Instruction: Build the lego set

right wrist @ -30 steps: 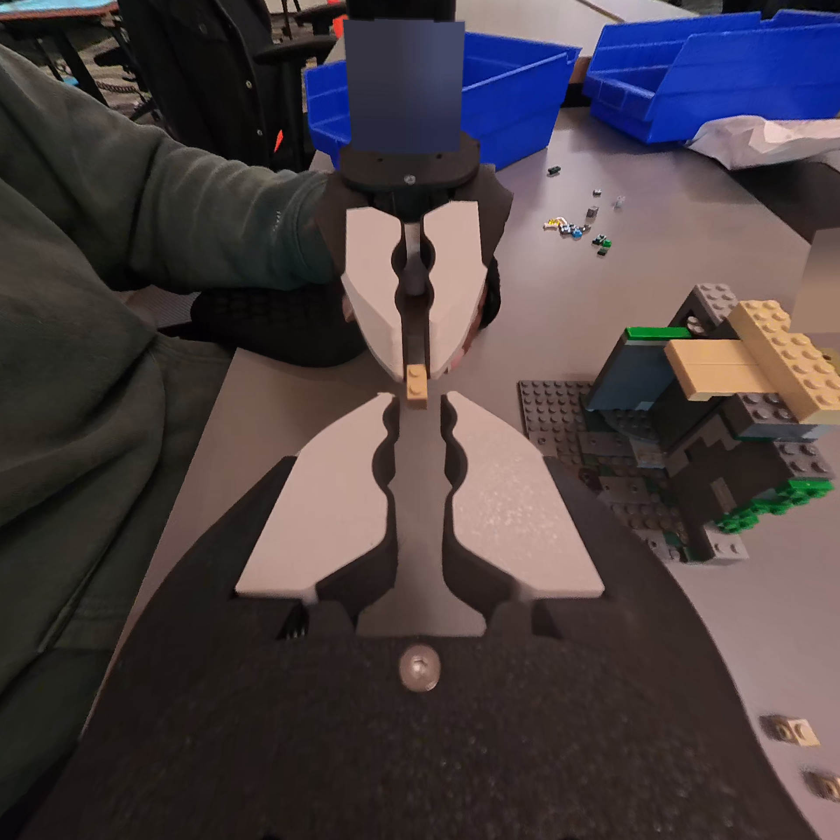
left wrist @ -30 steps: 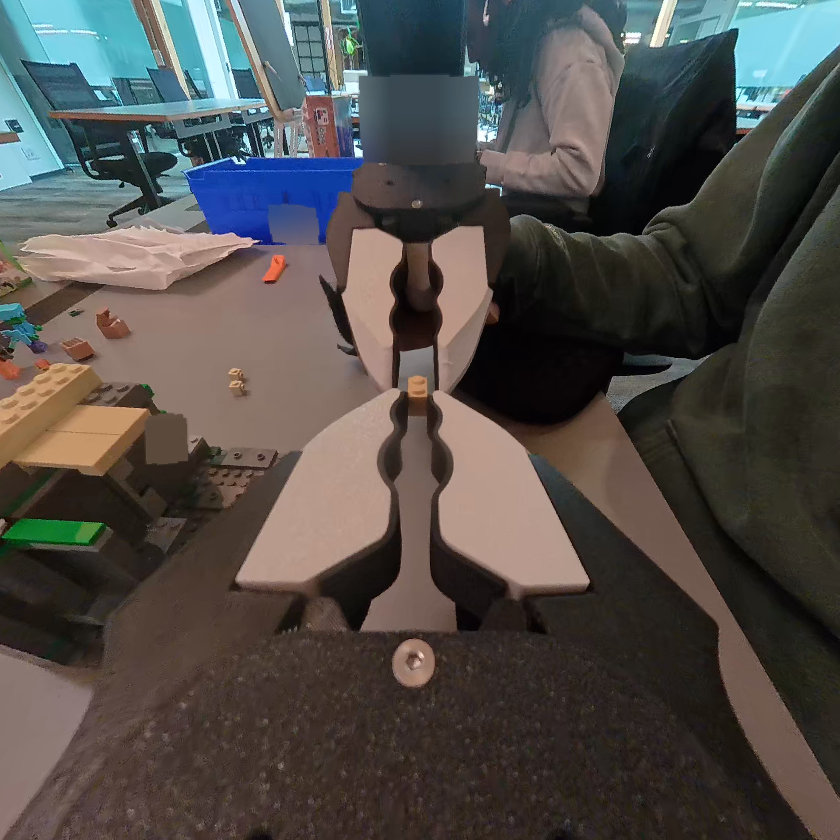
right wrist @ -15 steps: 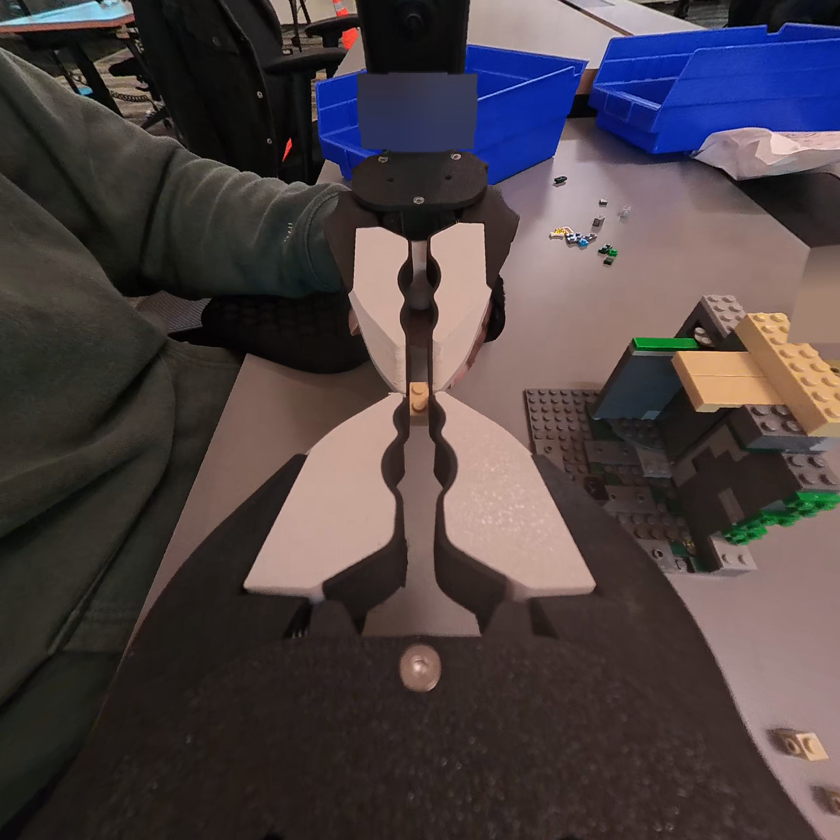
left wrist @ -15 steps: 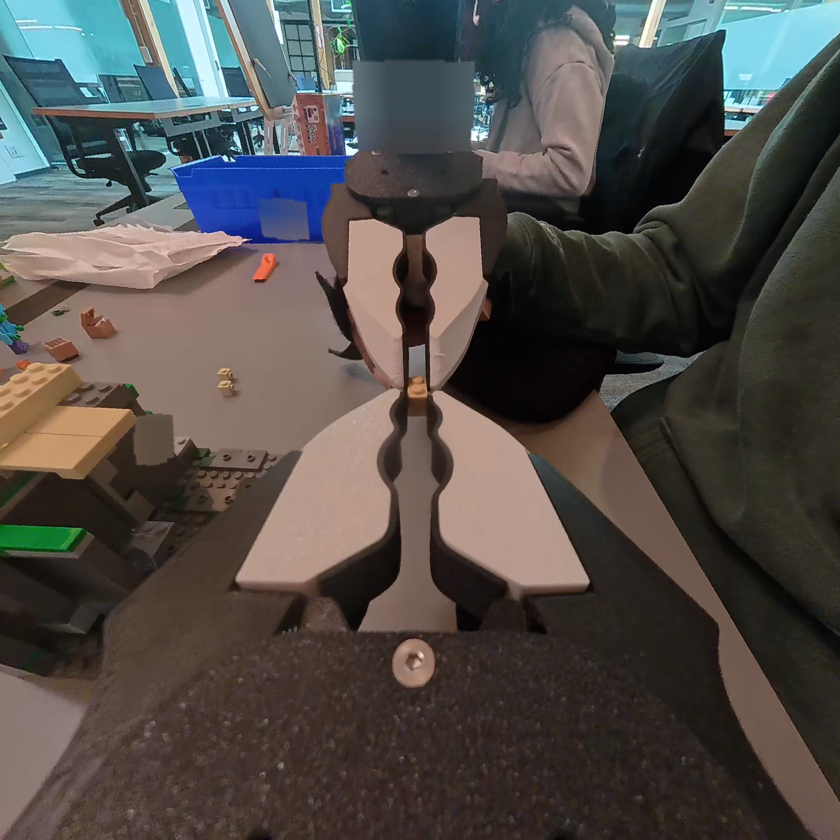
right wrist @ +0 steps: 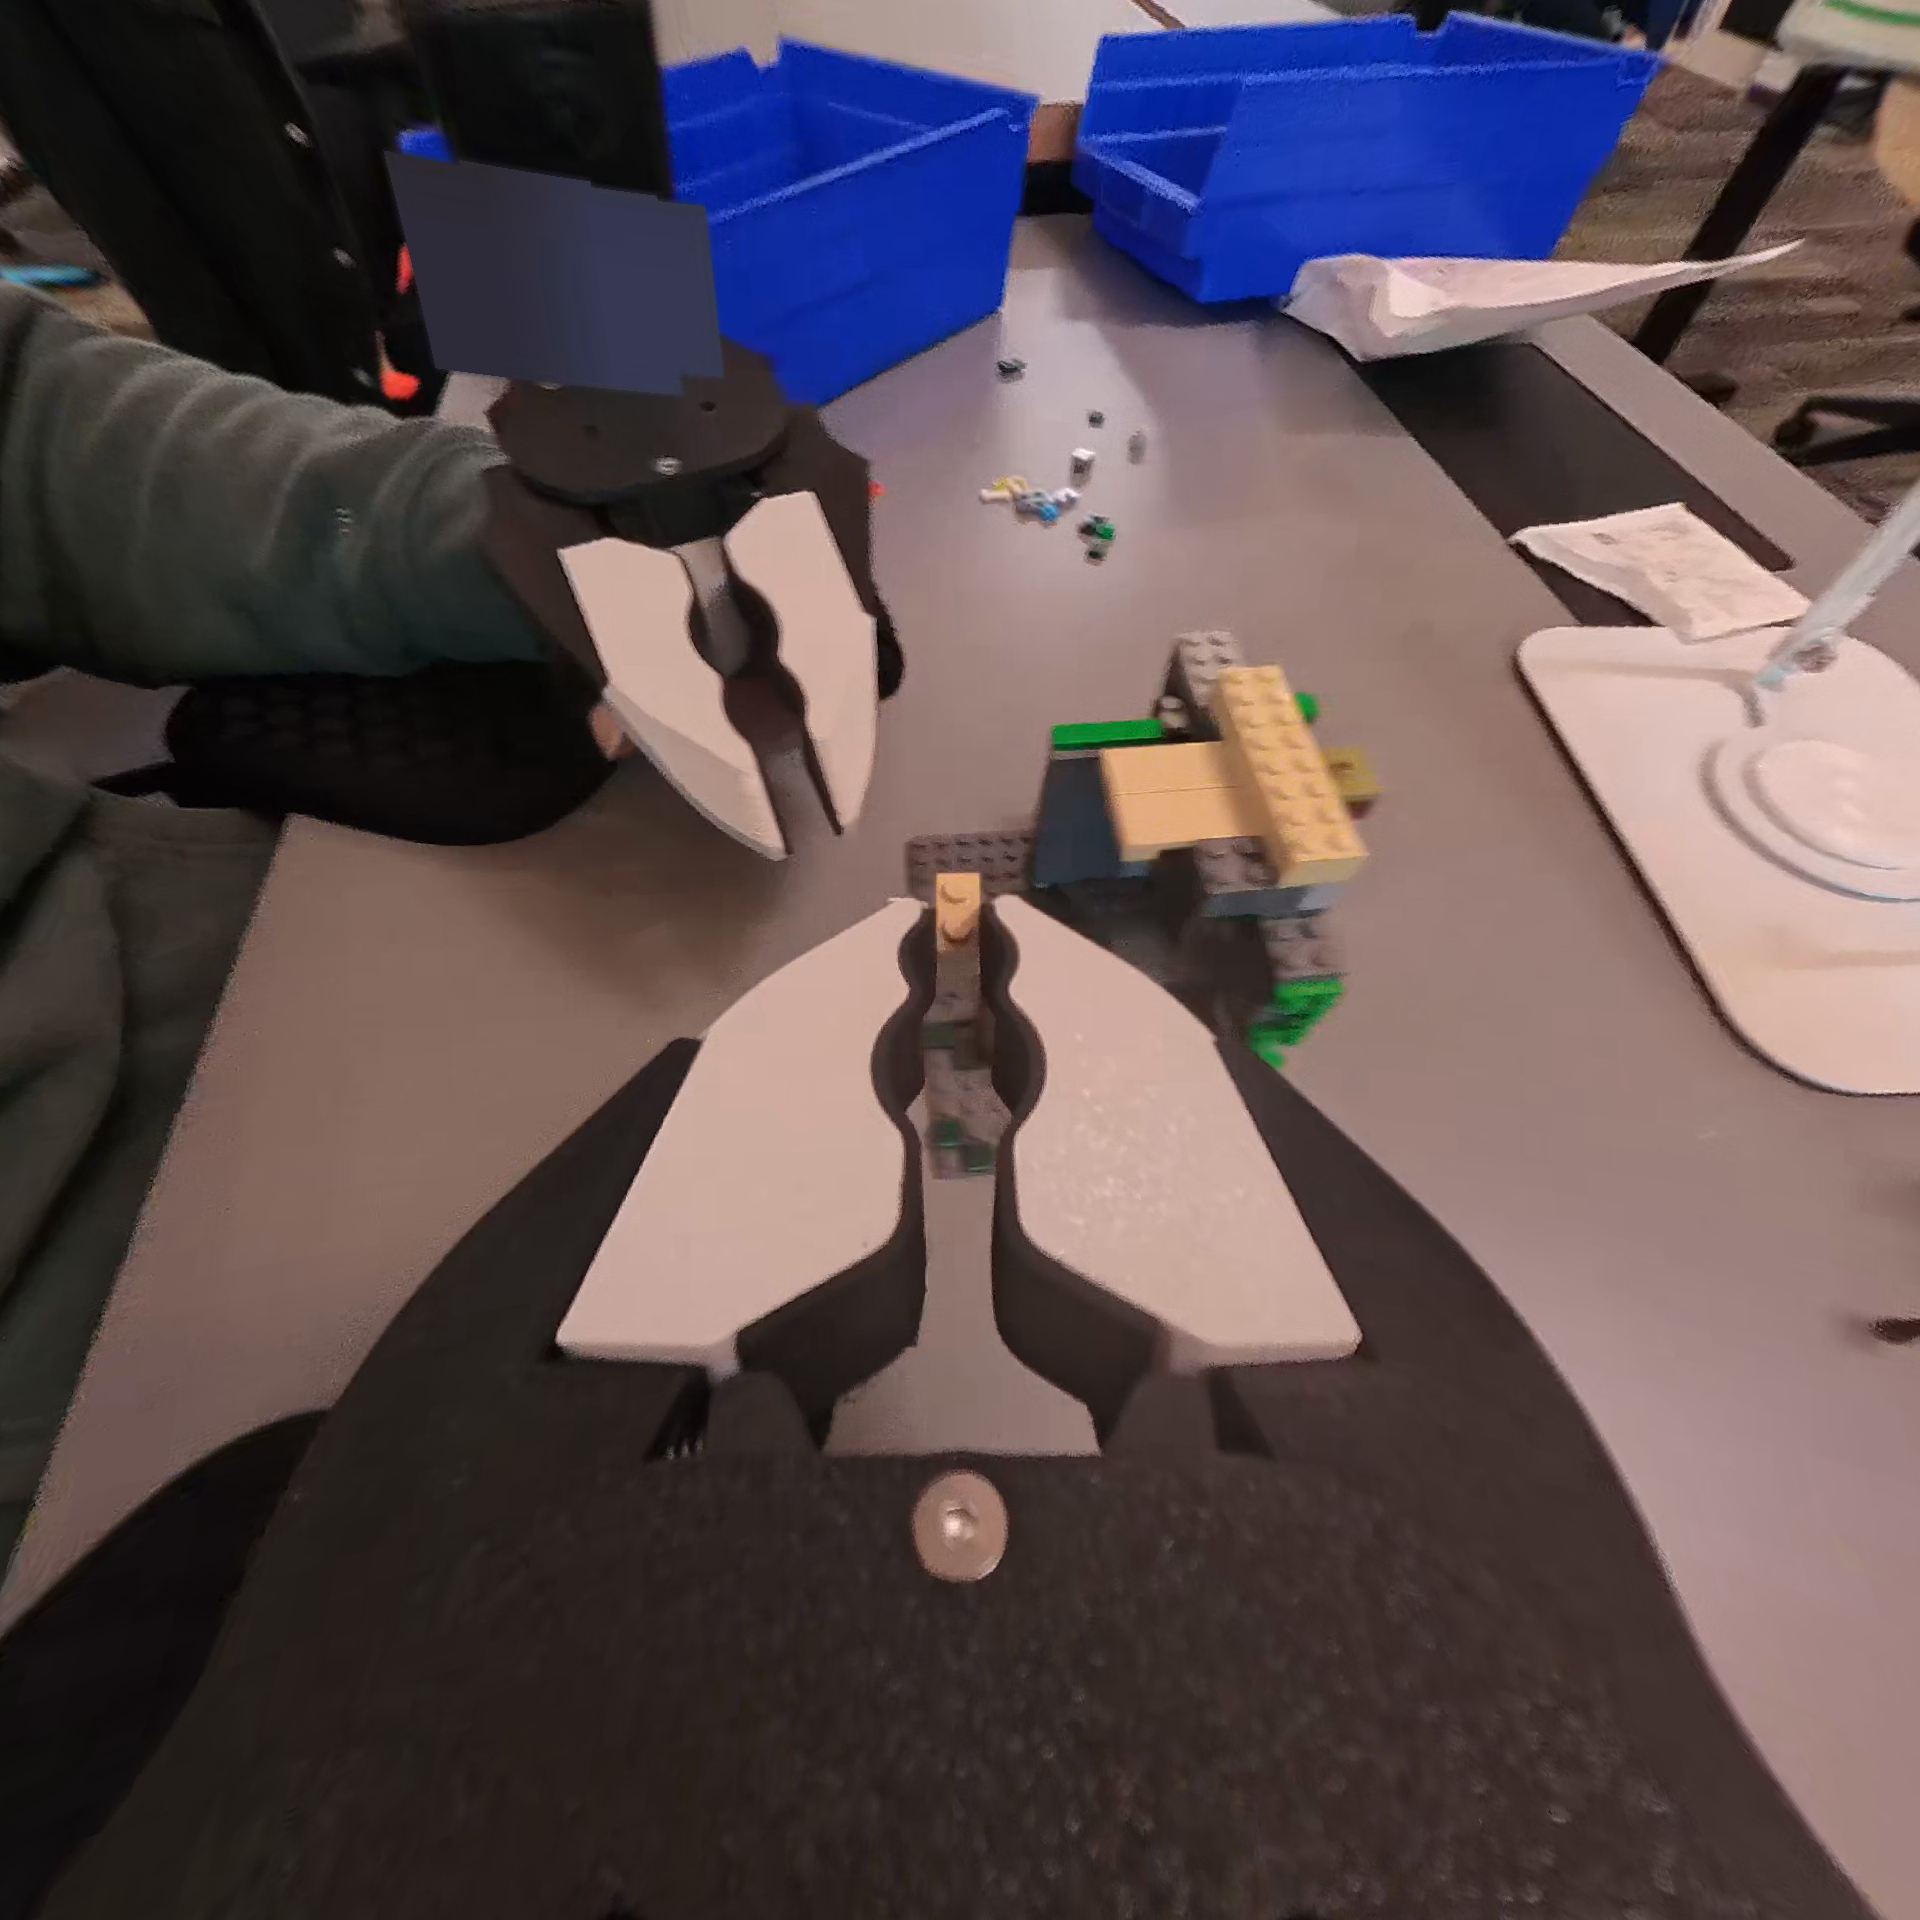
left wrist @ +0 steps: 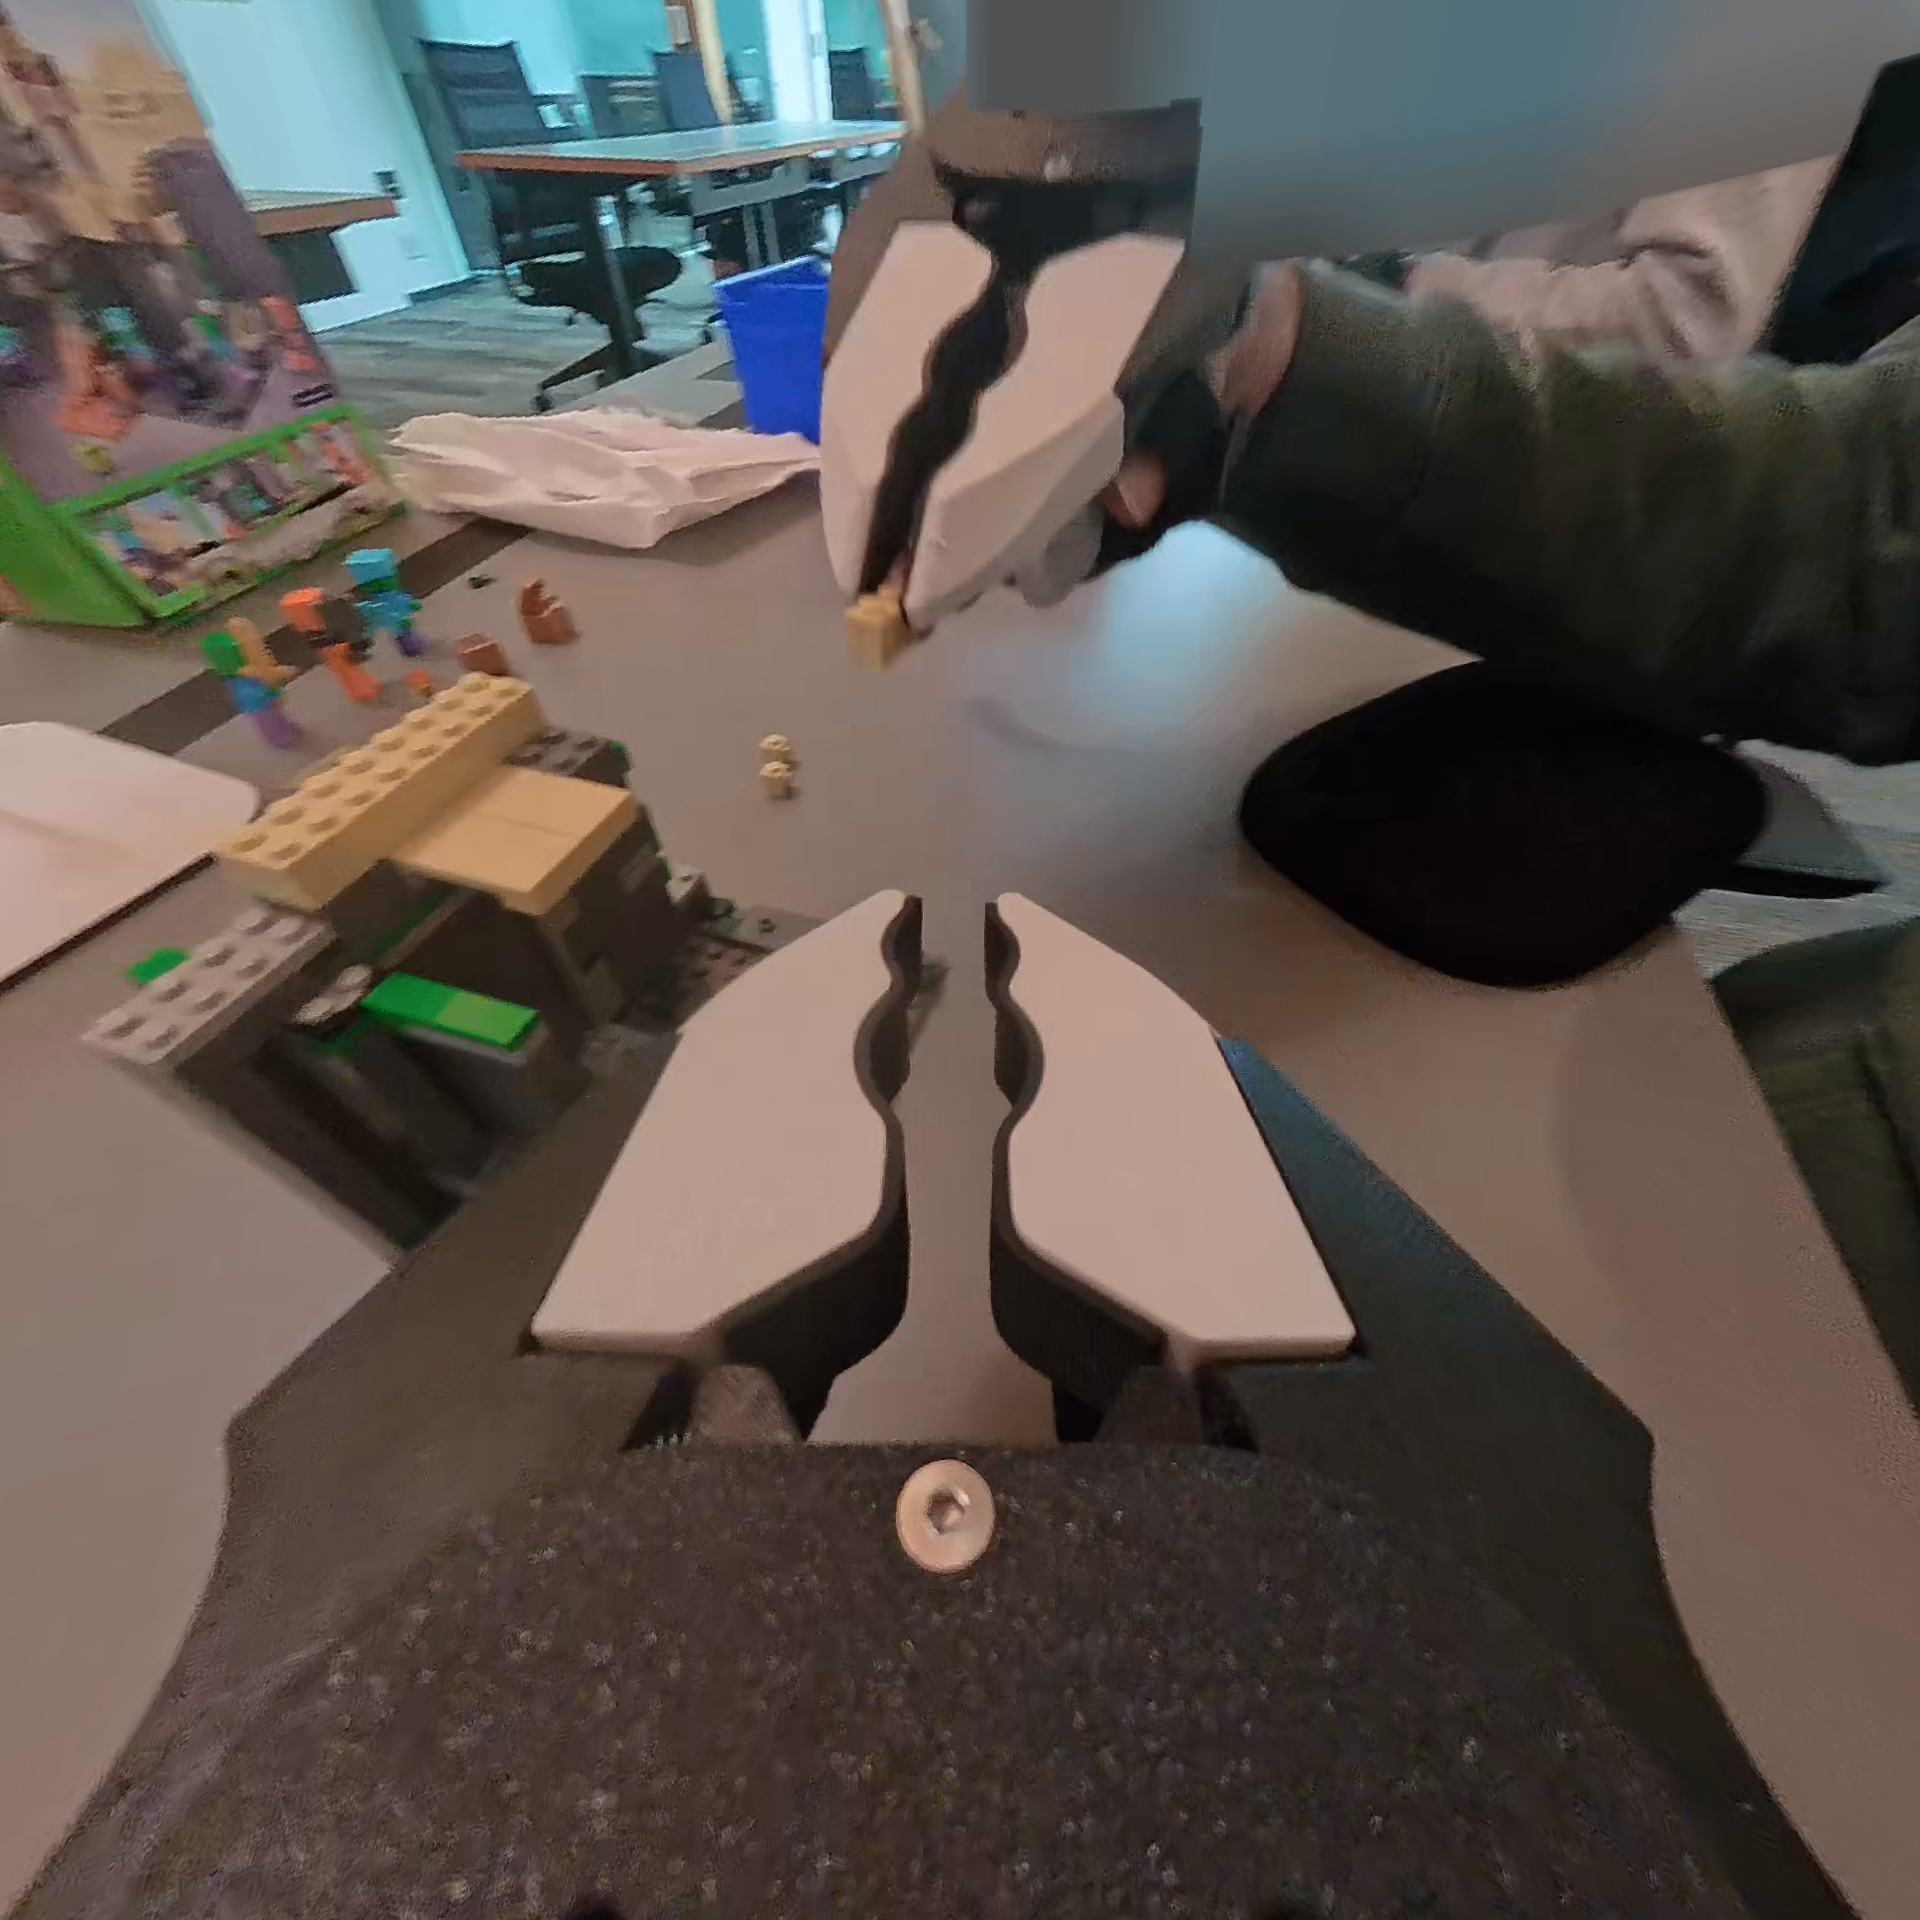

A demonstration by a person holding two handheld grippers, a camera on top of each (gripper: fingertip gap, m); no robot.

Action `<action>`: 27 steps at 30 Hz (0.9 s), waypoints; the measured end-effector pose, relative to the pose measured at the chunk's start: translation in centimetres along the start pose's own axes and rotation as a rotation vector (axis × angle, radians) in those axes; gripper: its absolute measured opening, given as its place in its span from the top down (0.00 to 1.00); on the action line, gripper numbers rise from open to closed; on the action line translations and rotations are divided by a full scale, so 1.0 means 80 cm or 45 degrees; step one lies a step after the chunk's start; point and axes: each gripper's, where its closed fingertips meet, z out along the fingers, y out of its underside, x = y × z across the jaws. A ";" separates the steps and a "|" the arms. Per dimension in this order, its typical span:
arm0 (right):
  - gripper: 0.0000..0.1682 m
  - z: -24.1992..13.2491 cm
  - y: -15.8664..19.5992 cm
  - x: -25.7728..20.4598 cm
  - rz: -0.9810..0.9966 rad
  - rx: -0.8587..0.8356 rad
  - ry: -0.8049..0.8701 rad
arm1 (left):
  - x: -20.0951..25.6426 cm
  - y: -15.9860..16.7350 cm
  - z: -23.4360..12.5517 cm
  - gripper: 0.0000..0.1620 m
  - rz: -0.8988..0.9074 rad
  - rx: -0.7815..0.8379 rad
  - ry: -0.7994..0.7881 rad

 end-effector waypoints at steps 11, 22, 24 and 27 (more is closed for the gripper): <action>0.96 0.040 -0.015 0.071 -0.070 -0.273 -0.048 | -0.051 0.018 -0.012 0.96 0.018 -0.099 -0.319; 0.96 0.049 0.002 0.079 -0.081 -0.330 -0.012 | -0.052 0.021 -0.013 0.96 0.028 -0.110 -0.311; 0.95 0.050 0.003 0.078 -0.084 -0.322 -0.002 | -0.052 0.020 -0.013 0.96 0.029 -0.107 -0.312; 0.95 0.050 0.003 0.078 -0.087 -0.307 0.012 | -0.051 0.020 -0.013 0.96 0.032 -0.109 -0.312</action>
